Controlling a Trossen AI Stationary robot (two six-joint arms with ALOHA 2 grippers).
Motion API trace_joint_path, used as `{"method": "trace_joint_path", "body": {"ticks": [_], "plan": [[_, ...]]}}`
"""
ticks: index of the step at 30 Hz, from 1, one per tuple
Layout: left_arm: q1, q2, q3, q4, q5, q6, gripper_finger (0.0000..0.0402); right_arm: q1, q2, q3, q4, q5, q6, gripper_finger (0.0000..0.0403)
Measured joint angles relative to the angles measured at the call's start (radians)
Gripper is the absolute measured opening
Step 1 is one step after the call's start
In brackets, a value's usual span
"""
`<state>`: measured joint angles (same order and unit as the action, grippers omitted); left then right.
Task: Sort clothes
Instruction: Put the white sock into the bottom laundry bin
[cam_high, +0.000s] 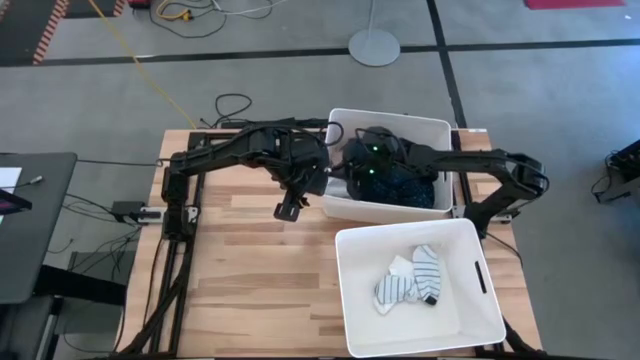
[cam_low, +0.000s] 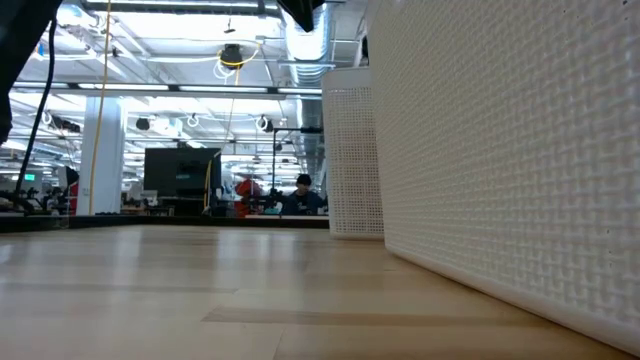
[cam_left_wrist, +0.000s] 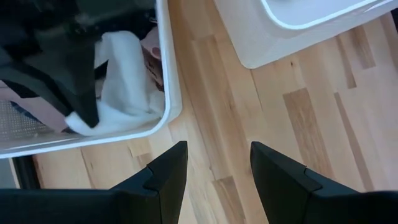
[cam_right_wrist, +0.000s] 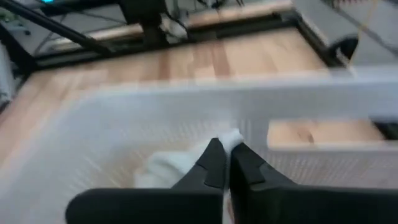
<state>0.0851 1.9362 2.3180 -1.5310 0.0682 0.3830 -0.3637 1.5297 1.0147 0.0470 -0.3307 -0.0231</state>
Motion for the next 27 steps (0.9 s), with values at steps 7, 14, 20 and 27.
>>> {"method": "trace_joint_path", "body": {"ticks": [7, 14, 20, 27], "plan": [[-0.006, 0.000, 0.000, -0.004, -0.006, 0.000, 0.0169, 0.066, -0.133, 0.003, 0.004, 0.046, -0.016, 0.0004], [-0.027, 0.000, 0.000, -0.006, -0.006, -0.004, 0.0169, 0.182, -0.392, 0.003, -0.015, 0.110, -0.071, 0.0001], [-0.042, 0.000, 0.000, -0.007, -0.006, -0.014, 0.0169, 0.363, -0.601, 0.004, -0.041, 0.128, -0.131, 0.0001], [-0.046, 0.000, 0.000, -0.007, -0.006, -0.030, 0.0169, 0.674, -0.745, 0.004, -0.171, 0.127, -0.279, 0.0000]]}}
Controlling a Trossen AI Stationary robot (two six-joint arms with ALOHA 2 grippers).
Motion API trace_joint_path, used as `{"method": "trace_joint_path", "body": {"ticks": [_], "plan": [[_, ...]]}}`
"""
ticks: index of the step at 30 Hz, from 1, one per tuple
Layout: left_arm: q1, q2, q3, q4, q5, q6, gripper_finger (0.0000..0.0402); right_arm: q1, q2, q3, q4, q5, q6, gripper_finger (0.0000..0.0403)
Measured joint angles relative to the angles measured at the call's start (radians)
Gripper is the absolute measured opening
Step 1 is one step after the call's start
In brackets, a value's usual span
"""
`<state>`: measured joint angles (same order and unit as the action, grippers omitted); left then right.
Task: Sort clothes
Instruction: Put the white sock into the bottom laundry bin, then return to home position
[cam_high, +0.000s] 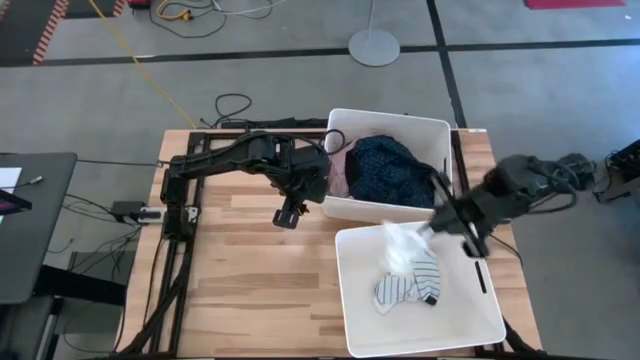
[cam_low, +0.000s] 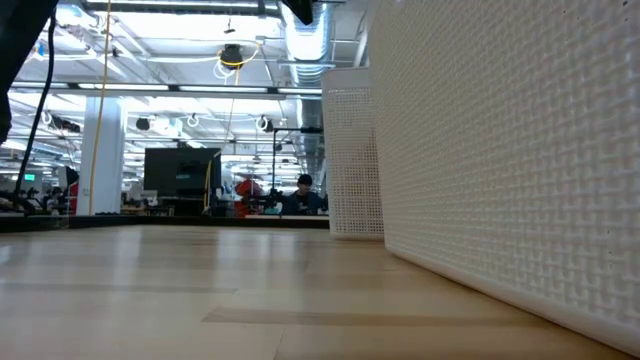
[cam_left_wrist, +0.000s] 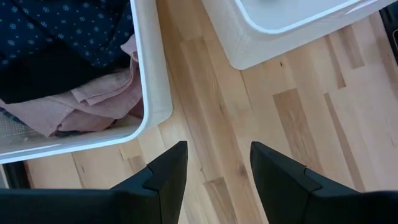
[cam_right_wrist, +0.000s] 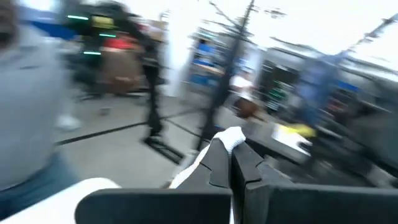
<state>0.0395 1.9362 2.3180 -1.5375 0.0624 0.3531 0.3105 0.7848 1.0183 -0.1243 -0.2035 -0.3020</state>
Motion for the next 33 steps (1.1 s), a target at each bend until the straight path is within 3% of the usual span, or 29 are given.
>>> {"method": "trace_joint_path", "body": {"ticks": [3, 6, 10, 14, 19, 27, 33], "plan": [[0.000, 0.000, 0.000, 0.000, 0.000, -0.002, 0.0169, 0.126, -0.021, 0.000, -0.033, 0.014, -0.024, 0.0000], [0.000, 0.000, 0.000, 0.002, 0.000, -0.006, 0.0169, 0.205, -0.019, 0.000, -0.118, 0.150, 0.026, 0.0000], [0.000, 0.000, 0.000, 0.008, 0.000, -0.015, 0.0169, 0.222, 0.035, 0.000, -0.286, 0.238, 0.189, 0.0000], [0.000, 0.000, 0.000, 0.009, 0.000, -0.028, 0.0169, 0.212, 0.106, -0.002, -0.407, 0.241, 0.372, 0.0015], [-0.006, 0.000, 0.000, 0.011, -0.005, -0.040, 0.0169, 0.212, 0.161, -0.001, -0.432, 0.240, 0.483, 0.0079], [-0.087, -0.044, 0.003, 0.033, -0.156, -0.049, 0.0169, 0.250, 0.096, -0.001, -0.376, 0.229, 0.487, 0.0204], [-0.187, -0.158, 0.003, 0.071, -0.246, -0.089, 0.0169, 0.302, -0.021, -0.001, -0.294, 0.235, 0.423, 0.0241]]}}
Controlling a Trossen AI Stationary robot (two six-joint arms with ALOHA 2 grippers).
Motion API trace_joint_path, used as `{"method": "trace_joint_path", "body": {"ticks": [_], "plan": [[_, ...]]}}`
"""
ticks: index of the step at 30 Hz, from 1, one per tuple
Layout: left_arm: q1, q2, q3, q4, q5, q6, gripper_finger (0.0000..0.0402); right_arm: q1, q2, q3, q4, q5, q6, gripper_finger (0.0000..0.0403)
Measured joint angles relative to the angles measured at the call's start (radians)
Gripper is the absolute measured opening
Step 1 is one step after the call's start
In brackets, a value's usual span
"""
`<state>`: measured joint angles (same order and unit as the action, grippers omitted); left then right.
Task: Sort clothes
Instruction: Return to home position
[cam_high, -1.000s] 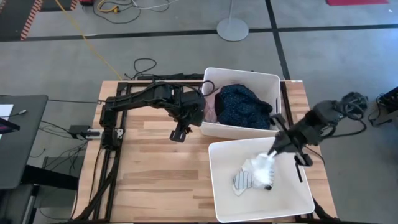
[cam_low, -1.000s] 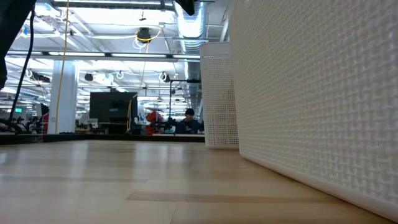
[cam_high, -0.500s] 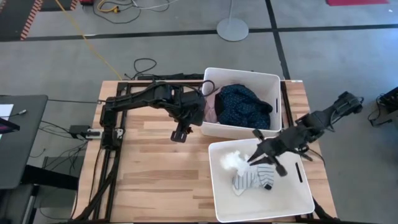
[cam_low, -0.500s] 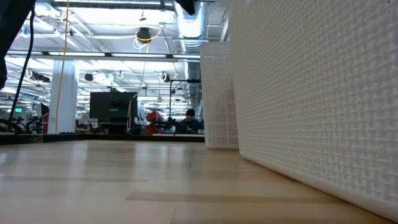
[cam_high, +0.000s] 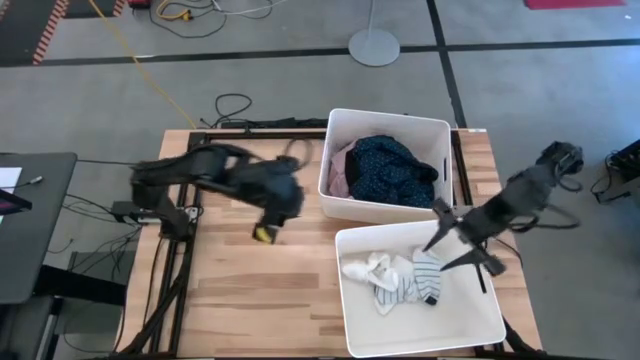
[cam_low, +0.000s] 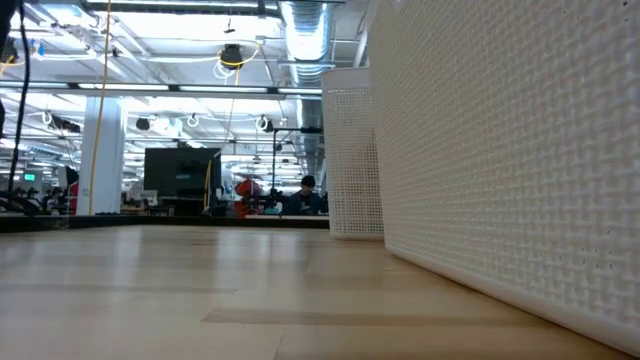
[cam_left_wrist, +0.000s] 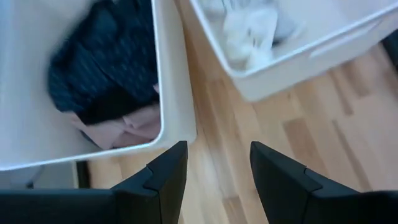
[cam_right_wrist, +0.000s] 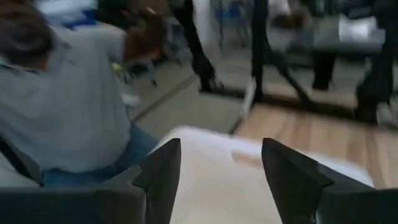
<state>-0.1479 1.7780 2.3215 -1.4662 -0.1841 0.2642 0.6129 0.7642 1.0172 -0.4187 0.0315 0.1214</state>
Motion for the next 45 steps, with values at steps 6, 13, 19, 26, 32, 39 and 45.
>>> {"method": "trace_joint_path", "body": {"ticks": [6, 13, 19, 26, 32, 39, 45], "plan": [[-0.156, -0.150, 0.000, 0.071, -0.152, -0.072, 0.0169, 0.062, -0.121, 0.001, -0.002, 0.130, -0.117, 0.0240], [-0.413, -0.273, -0.003, 0.032, -0.494, -0.225, 0.0169, 0.129, -0.237, 0.001, -0.097, 0.244, -0.149, 0.0240], [-0.623, -0.368, -0.179, 0.010, -0.742, -0.380, 0.0169, 0.167, -0.281, -0.025, -0.137, 0.261, -0.148, 0.0240], [-0.771, -0.557, -0.592, 0.042, -0.926, -0.653, 0.0169, 0.172, -0.343, -0.026, -0.184, 0.287, -0.146, 0.0240], [-0.887, -0.742, -0.957, 0.241, -1.003, -0.801, 0.0169, 0.173, -0.398, -0.026, -0.268, 0.286, -0.092, 0.0240], [-0.965, -0.915, -1.283, 0.524, -1.082, -0.808, 0.0169, 0.171, -0.443, -0.034, -0.350, 0.286, -0.066, 0.0240], [-0.971, -1.010, -1.456, 0.645, -1.107, -0.857, 0.0169, 0.145, -0.544, -0.034, -0.370, 0.286, -0.097, 0.0240]]}}
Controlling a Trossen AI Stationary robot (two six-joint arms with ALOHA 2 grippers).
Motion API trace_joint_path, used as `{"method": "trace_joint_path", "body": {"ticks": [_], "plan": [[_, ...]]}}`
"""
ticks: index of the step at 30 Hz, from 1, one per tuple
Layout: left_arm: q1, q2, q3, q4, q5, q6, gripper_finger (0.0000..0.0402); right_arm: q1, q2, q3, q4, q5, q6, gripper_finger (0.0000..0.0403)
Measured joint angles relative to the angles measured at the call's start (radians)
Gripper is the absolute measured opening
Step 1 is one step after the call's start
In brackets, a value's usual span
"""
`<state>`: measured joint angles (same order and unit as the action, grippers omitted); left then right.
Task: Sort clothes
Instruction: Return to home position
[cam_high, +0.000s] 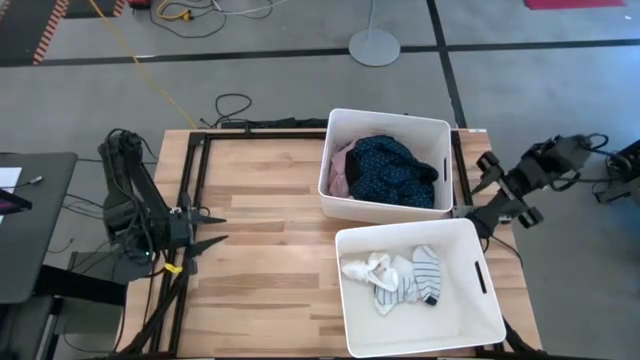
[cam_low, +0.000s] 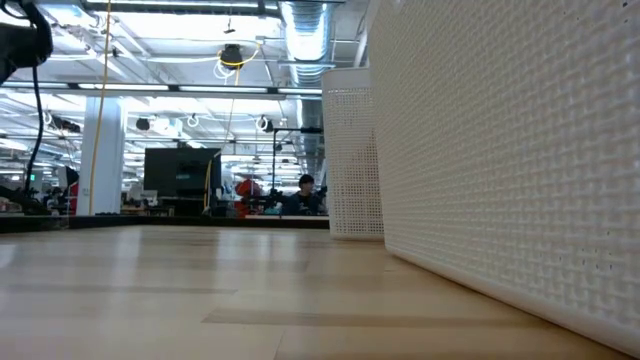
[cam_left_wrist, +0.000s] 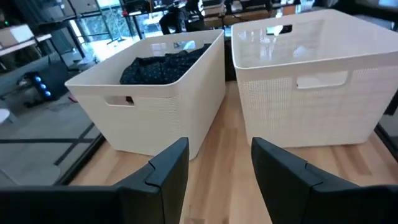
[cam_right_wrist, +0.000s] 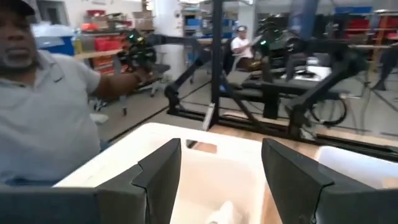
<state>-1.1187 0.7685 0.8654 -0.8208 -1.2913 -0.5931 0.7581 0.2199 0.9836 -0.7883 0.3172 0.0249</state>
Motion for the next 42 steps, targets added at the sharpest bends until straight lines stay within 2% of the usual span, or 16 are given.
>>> {"method": "trace_joint_path", "body": {"ticks": [4, 10, 13, 16, 22, 27, 32, 34, 37, 42], "plan": [[0.000, -0.020, -0.054, 0.077, -0.017, 0.003, 0.0169, -0.058, -0.070, -0.001, -0.052, -0.009, 0.001, 0.0240], [-0.002, -0.008, -0.117, 0.140, -0.066, 0.004, 0.0169, -0.226, -0.185, -0.041, -0.112, -0.142, -0.007, 0.0240], [-0.011, -0.014, -0.171, 0.138, -0.104, -0.050, 0.0169, -0.343, -0.217, -0.056, -0.141, -0.204, -0.007, 0.0240], [-0.022, -0.025, -0.217, 0.135, -0.133, -0.114, 0.0169, -0.491, -0.214, -0.049, -0.189, -0.346, -0.014, 0.0240], [-0.067, -0.050, -0.314, 0.138, -0.214, -0.239, 0.0169, -0.762, -0.216, 0.017, -0.362, -0.434, -0.033, 0.0240], [-0.121, -0.053, -0.389, 0.140, -0.231, -0.350, 0.0169, -0.975, -0.216, 0.051, -0.457, -0.588, -0.078, 0.0240], [-0.136, -0.051, -0.429, 0.139, -0.236, -0.427, 0.0169, -1.163, -0.216, 0.103, -0.564, -0.668, -0.153, 0.0240], [-0.135, -0.047, -0.431, 0.140, -0.238, -0.435, 0.0169, -1.227, -0.216, 0.135, -0.592, -0.679, -0.174, 0.0240], [-0.135, -0.047, -0.431, 0.140, -0.240, -0.436, 0.0169, -1.325, -0.216, 0.174, -0.556, -0.642, -0.182, 0.0240], [-0.135, -0.047, -0.431, 0.139, -0.241, -0.433, 0.0169, -1.485, -0.215, 0.152, -0.444, -0.499, -0.183, 0.0240]]}}
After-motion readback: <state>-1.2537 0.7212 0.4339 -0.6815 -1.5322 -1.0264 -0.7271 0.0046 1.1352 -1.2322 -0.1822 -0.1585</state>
